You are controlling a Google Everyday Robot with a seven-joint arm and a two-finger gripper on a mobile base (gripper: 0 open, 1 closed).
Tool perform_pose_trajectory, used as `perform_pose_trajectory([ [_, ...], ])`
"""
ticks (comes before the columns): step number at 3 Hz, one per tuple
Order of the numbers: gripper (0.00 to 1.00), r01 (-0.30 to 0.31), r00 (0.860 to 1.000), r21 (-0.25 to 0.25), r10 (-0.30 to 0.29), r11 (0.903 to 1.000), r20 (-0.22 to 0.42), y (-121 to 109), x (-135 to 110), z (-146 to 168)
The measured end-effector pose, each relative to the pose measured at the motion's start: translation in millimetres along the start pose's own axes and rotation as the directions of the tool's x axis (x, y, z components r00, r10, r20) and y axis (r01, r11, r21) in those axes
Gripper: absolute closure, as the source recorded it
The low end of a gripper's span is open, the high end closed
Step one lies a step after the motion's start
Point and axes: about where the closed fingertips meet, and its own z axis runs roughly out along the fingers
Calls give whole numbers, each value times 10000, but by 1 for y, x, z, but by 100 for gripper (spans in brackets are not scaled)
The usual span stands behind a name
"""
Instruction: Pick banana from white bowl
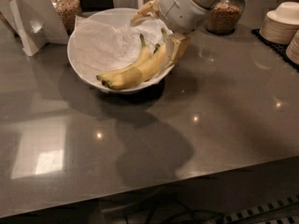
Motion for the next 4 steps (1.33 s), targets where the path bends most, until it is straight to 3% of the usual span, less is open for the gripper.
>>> perform_pose_trajectory([
  [2, 29, 414, 9978, -709, -376, 9966, 549, 5, -2, 34],
  [4, 37, 415, 9981, -1111, -362, 9929, 493, 7, 12, 53],
])
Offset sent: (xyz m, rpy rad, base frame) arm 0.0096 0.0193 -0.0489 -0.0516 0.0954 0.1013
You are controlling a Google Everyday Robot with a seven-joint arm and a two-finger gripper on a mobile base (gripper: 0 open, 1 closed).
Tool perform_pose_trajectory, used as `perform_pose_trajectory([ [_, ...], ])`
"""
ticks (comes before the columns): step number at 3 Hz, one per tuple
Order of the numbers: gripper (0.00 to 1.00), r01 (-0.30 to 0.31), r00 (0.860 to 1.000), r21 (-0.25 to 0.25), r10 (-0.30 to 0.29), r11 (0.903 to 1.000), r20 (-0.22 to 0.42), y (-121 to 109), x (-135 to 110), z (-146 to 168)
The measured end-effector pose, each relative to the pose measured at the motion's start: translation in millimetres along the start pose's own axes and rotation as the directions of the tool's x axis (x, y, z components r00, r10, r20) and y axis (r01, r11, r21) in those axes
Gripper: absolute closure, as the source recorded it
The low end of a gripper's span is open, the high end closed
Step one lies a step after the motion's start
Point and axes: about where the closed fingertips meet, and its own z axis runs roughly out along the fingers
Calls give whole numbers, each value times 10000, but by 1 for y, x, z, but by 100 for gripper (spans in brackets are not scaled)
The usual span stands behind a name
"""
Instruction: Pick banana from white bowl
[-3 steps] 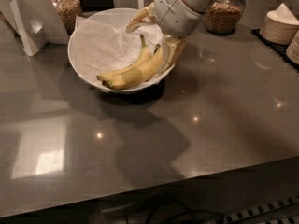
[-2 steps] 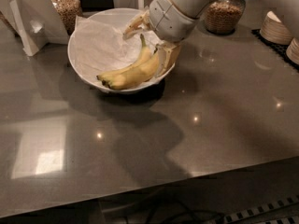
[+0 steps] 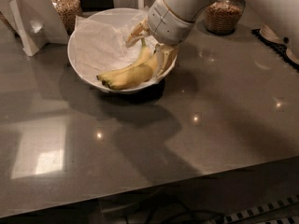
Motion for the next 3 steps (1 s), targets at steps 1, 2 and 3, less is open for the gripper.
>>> perform_pose_trajectory([
  [1, 45, -110, 9997, -73, 109, 9999, -229, 1, 12, 1],
  [2, 37, -223, 9989, -162, 216, 9996, -428, 4, 21, 2],
  [3, 38, -410, 9974, -352, 388, 9985, -609, 5, 33, 8],
])
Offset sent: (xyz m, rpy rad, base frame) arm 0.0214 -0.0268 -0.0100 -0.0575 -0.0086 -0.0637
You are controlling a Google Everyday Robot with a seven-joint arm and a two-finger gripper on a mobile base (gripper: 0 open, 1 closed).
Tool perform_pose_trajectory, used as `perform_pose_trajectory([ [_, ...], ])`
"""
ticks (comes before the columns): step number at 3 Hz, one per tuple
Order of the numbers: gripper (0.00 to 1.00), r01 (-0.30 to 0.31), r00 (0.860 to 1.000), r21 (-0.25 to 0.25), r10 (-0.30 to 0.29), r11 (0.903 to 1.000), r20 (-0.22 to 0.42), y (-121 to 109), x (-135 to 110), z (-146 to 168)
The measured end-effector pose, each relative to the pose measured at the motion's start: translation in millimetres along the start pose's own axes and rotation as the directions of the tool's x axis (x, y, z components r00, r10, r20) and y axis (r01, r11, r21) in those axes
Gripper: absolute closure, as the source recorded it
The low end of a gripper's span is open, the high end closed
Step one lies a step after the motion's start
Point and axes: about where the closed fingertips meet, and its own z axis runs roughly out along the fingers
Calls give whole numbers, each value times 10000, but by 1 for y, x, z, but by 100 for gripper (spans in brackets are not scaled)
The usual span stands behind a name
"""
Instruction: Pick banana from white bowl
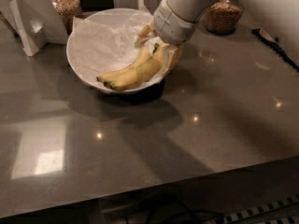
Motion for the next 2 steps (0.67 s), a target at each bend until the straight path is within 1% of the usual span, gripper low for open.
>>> perform_pose_trajectory([
  [1, 39, 96, 10000, 46, -96, 9999, -17, -8, 0, 3],
  [2, 39, 99, 10000, 46, -98, 9999, -17, -9, 0, 2],
])
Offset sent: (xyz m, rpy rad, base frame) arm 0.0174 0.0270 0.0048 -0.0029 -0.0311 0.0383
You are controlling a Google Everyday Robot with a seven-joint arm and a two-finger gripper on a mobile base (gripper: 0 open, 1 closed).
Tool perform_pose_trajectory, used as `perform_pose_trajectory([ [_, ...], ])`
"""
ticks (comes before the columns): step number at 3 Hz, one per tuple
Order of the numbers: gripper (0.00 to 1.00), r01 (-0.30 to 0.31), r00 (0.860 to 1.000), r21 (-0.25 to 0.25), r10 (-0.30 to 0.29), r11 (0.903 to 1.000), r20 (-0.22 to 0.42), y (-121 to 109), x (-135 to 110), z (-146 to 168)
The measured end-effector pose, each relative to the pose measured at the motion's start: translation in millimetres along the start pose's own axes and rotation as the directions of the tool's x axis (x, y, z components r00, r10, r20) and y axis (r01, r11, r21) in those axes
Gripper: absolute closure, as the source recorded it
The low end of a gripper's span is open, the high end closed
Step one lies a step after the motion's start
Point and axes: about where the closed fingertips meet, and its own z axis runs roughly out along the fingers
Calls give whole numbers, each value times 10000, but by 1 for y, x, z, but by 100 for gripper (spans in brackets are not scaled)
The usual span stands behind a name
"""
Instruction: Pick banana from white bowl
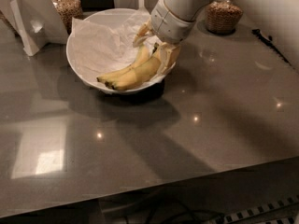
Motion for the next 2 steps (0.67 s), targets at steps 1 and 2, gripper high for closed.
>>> perform_pose_trajectory([
  [1, 39, 246, 9997, 20, -246, 9997, -8, -13, -4, 5],
  [2, 40, 364, 9993, -35, -364, 9993, 15, -16, -6, 10],
])
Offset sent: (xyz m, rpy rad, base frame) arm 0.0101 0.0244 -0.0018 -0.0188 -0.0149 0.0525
